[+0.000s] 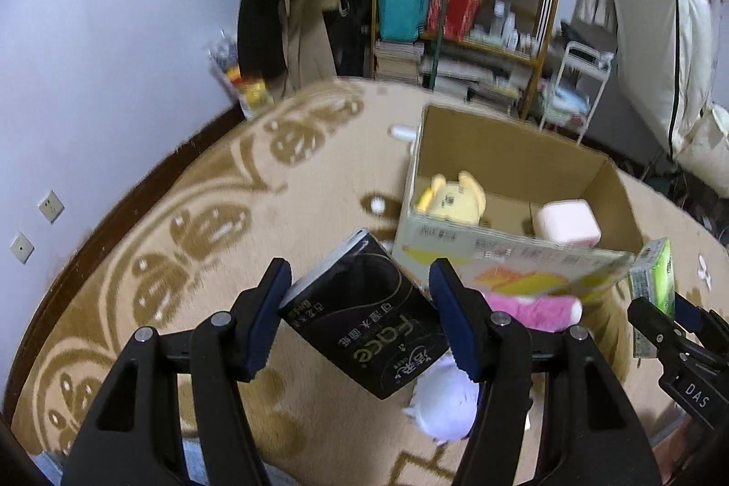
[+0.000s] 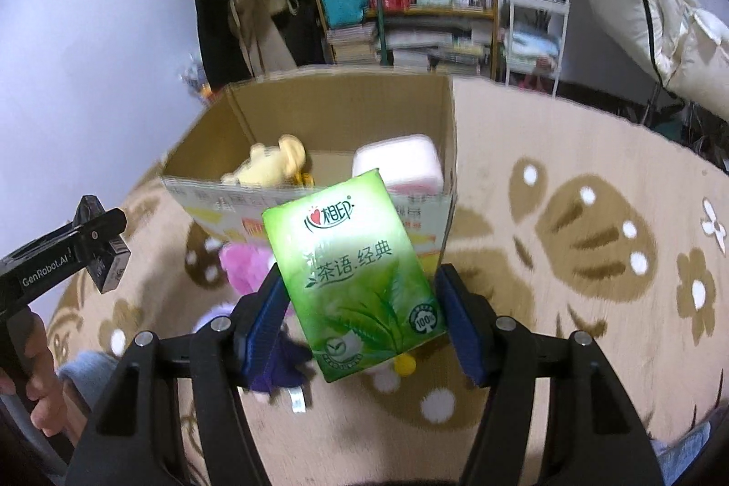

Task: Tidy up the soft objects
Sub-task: 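Lift the black tissue pack with the left tool while the right tool lifts the green pack over the box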

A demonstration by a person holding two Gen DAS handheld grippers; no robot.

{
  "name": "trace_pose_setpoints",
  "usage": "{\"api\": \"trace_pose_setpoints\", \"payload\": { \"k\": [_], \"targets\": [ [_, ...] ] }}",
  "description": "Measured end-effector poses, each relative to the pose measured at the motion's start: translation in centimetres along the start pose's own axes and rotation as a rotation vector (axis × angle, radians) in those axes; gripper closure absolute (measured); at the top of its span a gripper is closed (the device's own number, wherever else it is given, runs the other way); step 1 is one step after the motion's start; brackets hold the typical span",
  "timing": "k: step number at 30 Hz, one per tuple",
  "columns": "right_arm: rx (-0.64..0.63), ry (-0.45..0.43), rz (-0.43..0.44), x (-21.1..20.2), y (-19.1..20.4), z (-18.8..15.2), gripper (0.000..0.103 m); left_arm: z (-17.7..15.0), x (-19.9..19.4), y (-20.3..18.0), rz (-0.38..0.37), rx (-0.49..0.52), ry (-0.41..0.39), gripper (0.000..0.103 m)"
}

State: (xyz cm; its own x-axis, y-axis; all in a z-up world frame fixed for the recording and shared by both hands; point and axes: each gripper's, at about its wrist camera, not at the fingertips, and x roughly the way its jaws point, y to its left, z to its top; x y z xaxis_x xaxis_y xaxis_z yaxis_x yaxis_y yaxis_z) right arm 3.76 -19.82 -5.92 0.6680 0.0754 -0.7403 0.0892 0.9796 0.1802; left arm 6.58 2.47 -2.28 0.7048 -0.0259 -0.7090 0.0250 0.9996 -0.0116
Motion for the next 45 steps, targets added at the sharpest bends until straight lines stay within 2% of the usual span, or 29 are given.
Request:
{"api": "trace_pose_setpoints", "payload": {
  "k": [3, 9, 19, 25, 33, 40, 45],
  "targets": [
    [-0.011, -0.068, 0.005, -1.1, 0.3, 0.4, 0.035, 0.3, -1.1, 0.0, -0.001, -0.004, -0.060, 0.041],
    [-0.030, -0.147, 0.013, -2.0, 0.6, 1.0, 0.035, 0.7, -2.5, -0.7, 0.001, 0.026, -0.157, 0.041],
    [-0.033, -0.230, 0.025, -2.5, 0.5, 2.3, 0.034, 1.4, -3.9, -2.1, -0.023, 0.089, -0.256, 0.041],
    [-0.024, -0.251, 0.045, -2.2, 0.3, 3.3, 0.034, 2.1, -4.7, -2.9, -0.037, 0.114, -0.318, 0.041],
    [-0.071, -0.272, 0.048, -1.6, 1.0, 5.6, 0.034, 4.4, -3.5, -4.3, -0.034, 0.156, -0.331, 0.041],
    [-0.068, -0.261, 0.069, -0.3, 0.4, 7.3, 0.034, 6.6, -1.1, -5.3, -0.048, 0.158, -0.306, 0.041],
    [-0.052, -0.243, 0.077, 0.9, -0.1, 7.9, 0.034, 6.8, 0.7, -5.4, -0.049, 0.155, -0.283, 0.041]
  ]
}}
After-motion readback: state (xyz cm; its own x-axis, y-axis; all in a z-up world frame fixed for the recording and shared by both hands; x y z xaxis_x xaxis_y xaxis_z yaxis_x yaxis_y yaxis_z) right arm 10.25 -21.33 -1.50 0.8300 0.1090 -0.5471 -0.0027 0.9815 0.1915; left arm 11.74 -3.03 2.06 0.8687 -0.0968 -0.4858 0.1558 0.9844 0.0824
